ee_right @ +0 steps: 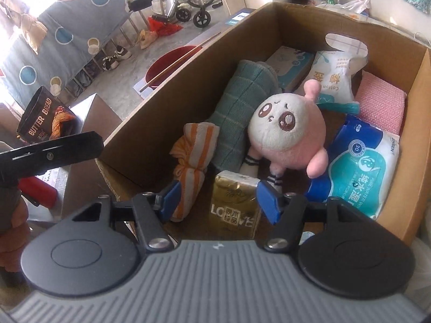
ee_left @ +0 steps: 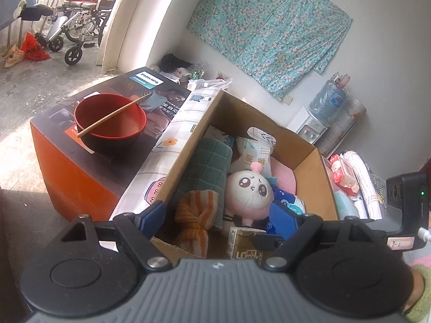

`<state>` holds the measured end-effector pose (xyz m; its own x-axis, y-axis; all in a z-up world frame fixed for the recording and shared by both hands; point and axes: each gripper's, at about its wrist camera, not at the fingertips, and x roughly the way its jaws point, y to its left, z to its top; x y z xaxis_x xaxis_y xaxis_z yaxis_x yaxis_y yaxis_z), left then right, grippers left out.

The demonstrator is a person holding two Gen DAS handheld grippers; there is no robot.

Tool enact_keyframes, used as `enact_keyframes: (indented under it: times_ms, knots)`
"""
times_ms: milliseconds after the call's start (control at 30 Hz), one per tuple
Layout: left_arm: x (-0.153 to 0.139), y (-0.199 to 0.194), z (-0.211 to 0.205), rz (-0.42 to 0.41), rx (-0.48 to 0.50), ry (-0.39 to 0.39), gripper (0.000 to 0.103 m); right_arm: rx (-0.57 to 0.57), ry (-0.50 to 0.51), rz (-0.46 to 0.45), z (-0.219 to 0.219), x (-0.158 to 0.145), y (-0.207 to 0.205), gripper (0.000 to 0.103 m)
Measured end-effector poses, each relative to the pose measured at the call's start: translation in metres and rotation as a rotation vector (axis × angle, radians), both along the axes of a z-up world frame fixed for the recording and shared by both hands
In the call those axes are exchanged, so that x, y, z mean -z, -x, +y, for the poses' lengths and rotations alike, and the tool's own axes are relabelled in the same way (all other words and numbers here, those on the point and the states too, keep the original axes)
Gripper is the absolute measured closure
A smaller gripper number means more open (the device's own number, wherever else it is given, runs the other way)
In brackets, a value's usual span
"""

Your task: Organize soft objects

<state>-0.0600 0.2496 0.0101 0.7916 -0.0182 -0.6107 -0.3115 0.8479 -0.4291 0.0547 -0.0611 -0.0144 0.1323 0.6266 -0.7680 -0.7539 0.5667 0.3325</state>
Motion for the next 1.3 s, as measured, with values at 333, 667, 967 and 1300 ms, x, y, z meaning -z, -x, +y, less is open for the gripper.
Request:
enact_keyframes:
  times_ms: [333,667,967,1300]
  knots:
    - [-0.004,-0.003,-0.025,-0.037,0.109,0.013,0.017,0.237,-0.188,-0.073,-0.126,-0.047,0.022,0.039]
    - [-0.002,-0.010,-0.054,-0.040,0.209,0.016,0.017,0.424,0.195,0.152,-0.232,0.038,0.073,0.031]
    - [-0.001,-0.011,-0.063,-0.023,0.231,0.005,0.017,0.444,0.322,0.331,-0.248,0.116,0.114,0.037]
    - [0.002,-0.009,-0.055,-0.012,0.194,0.012,0.017,0.451,0.220,0.261,-0.248,0.088,0.114,0.087]
